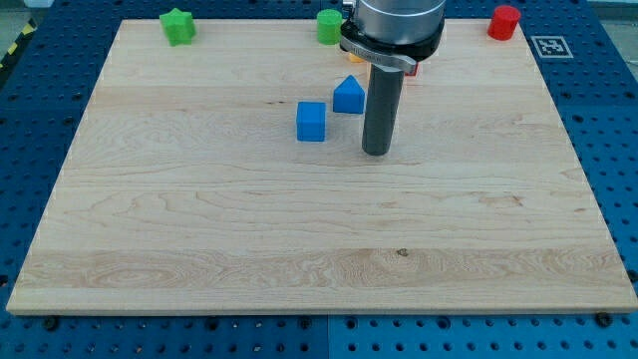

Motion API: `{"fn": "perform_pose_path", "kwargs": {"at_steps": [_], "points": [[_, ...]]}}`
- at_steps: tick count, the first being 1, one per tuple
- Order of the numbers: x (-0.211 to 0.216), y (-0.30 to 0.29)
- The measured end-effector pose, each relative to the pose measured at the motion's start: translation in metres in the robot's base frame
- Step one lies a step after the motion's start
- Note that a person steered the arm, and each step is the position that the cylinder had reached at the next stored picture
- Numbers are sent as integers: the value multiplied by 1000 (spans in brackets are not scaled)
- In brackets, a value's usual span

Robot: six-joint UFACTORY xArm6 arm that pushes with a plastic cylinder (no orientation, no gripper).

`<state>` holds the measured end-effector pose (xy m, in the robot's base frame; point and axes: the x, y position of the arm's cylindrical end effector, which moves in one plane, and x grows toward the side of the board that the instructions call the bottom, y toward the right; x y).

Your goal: Move blue triangle closer to blue cube

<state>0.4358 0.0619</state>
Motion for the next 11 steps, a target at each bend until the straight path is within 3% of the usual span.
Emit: {"fn": "perform_pose_path", "kwargs": {"at_steps": [3,6,11], "points": [[-61,1],[-66,34],[-98,-70]]}}
